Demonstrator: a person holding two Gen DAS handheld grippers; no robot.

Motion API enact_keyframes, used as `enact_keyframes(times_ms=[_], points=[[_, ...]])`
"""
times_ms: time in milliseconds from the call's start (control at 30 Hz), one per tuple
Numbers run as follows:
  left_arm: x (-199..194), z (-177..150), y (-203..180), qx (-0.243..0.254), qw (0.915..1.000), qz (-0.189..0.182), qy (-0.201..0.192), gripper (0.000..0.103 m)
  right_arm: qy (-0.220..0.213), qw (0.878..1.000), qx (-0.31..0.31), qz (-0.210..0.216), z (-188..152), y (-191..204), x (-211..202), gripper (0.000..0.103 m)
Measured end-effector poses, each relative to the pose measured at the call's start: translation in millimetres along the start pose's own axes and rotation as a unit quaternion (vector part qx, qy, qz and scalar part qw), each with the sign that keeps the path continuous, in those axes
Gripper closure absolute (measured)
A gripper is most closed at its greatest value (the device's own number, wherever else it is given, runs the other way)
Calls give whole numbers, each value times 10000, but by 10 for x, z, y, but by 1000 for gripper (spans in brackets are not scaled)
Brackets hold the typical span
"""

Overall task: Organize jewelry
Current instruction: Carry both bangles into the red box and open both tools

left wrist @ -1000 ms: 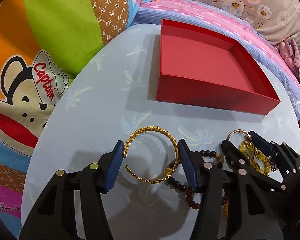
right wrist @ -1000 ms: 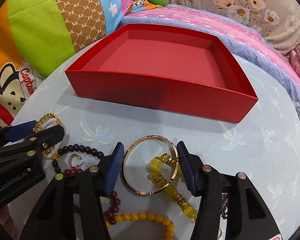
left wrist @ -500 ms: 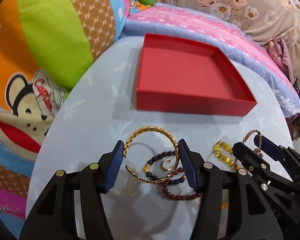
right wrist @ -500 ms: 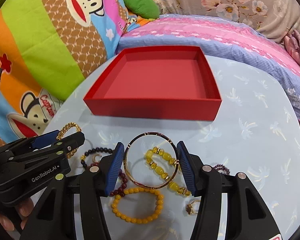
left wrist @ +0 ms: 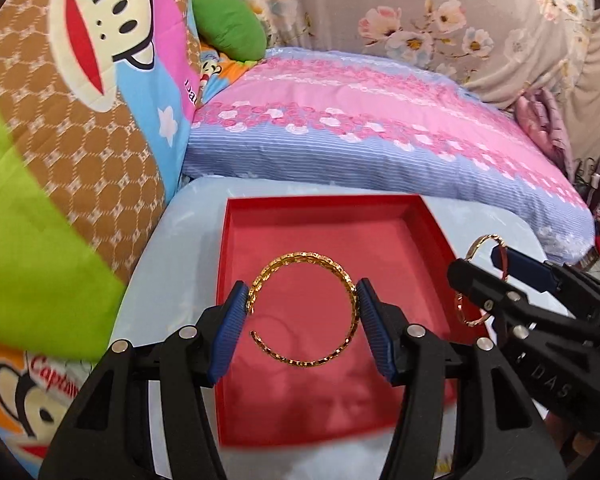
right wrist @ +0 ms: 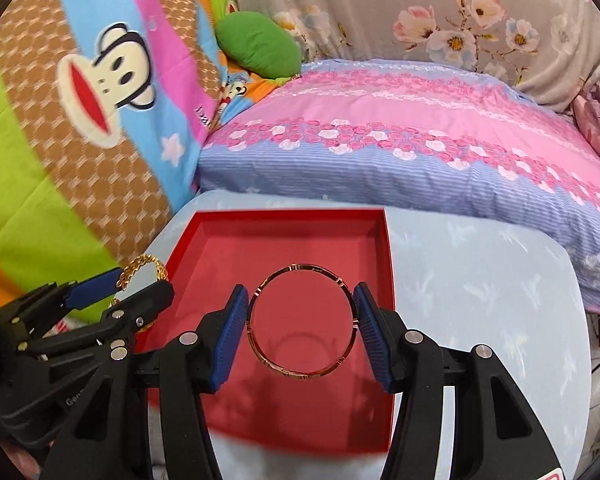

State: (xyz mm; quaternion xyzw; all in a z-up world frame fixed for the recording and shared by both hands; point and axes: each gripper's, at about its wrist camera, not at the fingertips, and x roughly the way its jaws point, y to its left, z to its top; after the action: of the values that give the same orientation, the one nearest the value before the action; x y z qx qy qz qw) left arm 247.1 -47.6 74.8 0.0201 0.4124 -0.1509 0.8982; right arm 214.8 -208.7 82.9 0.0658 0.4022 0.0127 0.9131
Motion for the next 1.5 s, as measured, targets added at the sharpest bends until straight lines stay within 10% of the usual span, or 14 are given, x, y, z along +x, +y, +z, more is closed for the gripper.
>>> enact_keyframes(times_ms=[500, 1500], points=[[1288, 287, 194, -121, 9950, -23, 989, 50, 1083, 9940, 74, -90, 318, -203, 1389, 50], [566, -63, 19, 78, 9993, 203, 304, 30, 599, 9975, 274, -241, 6, -281, 611, 39]])
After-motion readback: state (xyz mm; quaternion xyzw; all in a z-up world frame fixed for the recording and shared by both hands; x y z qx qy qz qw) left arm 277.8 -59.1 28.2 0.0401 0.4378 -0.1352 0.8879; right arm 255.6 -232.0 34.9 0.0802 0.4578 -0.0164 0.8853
